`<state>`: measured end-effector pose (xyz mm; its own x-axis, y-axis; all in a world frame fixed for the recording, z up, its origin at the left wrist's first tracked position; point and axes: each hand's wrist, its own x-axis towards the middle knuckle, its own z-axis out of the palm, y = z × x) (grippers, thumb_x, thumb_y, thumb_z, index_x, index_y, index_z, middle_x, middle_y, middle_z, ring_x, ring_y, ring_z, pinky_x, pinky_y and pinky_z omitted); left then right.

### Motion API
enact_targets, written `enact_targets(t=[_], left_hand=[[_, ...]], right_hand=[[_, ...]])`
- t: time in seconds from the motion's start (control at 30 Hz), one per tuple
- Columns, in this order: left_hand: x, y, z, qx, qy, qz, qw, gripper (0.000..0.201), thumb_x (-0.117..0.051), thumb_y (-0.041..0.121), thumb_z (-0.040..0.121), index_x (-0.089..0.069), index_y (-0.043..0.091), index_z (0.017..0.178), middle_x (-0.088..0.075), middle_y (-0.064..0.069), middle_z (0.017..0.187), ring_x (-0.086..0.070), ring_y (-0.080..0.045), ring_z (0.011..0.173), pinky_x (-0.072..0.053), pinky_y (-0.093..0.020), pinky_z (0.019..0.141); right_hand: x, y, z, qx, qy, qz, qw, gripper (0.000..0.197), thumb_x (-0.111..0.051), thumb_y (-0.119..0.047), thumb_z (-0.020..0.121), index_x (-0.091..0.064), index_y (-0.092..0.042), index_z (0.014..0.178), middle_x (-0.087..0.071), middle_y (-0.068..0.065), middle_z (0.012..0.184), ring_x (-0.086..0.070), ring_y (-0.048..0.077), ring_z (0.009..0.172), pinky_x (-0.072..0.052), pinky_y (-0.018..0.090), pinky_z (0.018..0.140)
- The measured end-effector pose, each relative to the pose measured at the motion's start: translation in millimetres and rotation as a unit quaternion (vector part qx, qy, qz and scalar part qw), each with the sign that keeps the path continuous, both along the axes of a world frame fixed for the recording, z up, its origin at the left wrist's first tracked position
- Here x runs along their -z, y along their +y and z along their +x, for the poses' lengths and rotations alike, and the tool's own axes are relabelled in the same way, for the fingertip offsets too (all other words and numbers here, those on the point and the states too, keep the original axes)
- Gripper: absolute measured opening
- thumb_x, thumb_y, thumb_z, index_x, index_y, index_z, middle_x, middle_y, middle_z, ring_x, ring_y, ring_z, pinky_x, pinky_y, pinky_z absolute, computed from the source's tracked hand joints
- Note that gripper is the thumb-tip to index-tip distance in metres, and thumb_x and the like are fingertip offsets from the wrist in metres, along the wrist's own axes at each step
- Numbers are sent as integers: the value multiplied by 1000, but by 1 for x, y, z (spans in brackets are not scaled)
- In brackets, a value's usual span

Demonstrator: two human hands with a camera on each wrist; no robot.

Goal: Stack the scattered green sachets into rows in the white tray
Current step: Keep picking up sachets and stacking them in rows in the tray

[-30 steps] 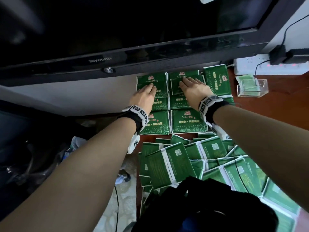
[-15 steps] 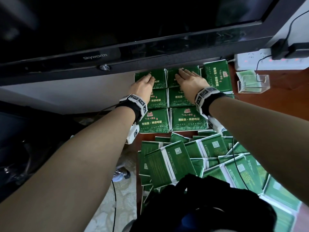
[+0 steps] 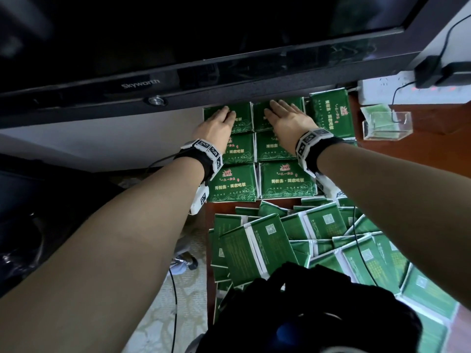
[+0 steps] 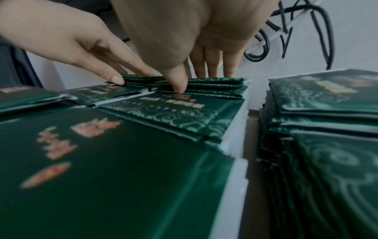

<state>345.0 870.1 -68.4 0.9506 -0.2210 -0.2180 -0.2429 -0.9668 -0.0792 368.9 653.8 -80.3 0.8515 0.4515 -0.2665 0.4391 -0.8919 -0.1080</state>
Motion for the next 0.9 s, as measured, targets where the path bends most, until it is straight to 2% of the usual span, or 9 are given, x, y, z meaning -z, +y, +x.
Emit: enact_targets(t=[0.17, 0.27, 0.33, 0.43, 0.53, 0.6, 0.7, 0.77, 0.9], left_hand=[[-5, -3, -1, 1, 7, 3, 1000, 63, -51, 4, 99, -23, 16, 155, -16, -8, 163, -28, -25, 147, -47, -42, 102], [-10, -6, -7, -5, 9, 0, 1000, 59, -51, 20, 101, -26, 15, 154, -19, -9, 163, -26, -26, 147, -44, -43, 106], [-16, -9, -15, -9, 3, -4, 1000, 56, -49, 27, 101, -30, 14, 152, -23, -9, 161, -30, -27, 145, -46, -44, 105], [-26, -16, -33, -17, -22, -22, 999, 49, -46, 31, 101, -40, 14, 146, -37, -8, 154, -46, -26, 133, -52, -42, 95], [-38, -29, -57, -19, -21, -33, 999, 43, -41, 31, 101, -46, 14, 140, -48, -6, 145, -49, -25, 127, -51, -41, 90], [-48, -40, -74, -12, -20, -28, 999, 43, -40, 30, 100, -45, 14, 140, -48, -5, 143, -47, -25, 128, -48, -41, 92], [-59, -63, -99, 20, -30, -30, 999, 42, -41, 28, 99, -47, 14, 138, -49, -5, 142, -47, -24, 128, -46, -40, 96], [-62, -80, -116, 41, -39, -41, 998, 40, -43, 28, 99, -49, 15, 136, -51, -4, 140, -47, -23, 127, -46, -41, 98], [-55, -122, -152, 90, -32, -57, 994, 38, -43, 28, 99, -51, 15, 134, -52, -3, 138, -49, -23, 125, -47, -40, 96]], right_hand=[[-2, -1, -1, 6, -10, 3, 1000, 72, -51, 0, 94, -18, -13, 156, -7, 13, 164, -8, 30, 151, -10, 42, 123], [-8, -3, -7, 17, -15, 11, 1000, 69, -52, -4, 95, -21, -14, 156, -10, 12, 164, -11, 32, 151, -13, 42, 122], [-14, -5, -13, 25, -13, 13, 1000, 68, -52, -4, 95, -22, -14, 155, -13, 11, 164, -14, 32, 150, -15, 42, 121], [-26, -9, -27, 42, -13, 35, 998, 65, -53, -1, 91, -32, -14, 151, -24, 10, 160, -22, 32, 147, -25, 45, 119], [-46, -21, -47, 67, 12, 51, 996, 55, -55, -1, 87, -47, -16, 140, -44, 9, 145, -39, 31, 136, -43, 44, 109], [-60, -36, -64, 78, 11, 53, 996, 46, -54, -3, 88, -53, -15, 133, -53, 9, 134, -50, 30, 123, -51, 42, 99], [-79, -70, -94, 95, -15, 49, 994, 38, -52, -6, 88, -60, -13, 124, -59, 12, 125, -60, 32, 109, -55, 40, 88], [-86, -96, -116, 123, -15, 41, 991, 38, -52, -6, 88, -61, -12, 125, -59, 13, 124, -60, 34, 108, -55, 39, 87], [-82, -150, -167, 180, -1, 37, 983, 38, -55, -11, 86, -63, -13, 123, -57, 14, 128, -55, 34, 117, -53, 43, 92]])
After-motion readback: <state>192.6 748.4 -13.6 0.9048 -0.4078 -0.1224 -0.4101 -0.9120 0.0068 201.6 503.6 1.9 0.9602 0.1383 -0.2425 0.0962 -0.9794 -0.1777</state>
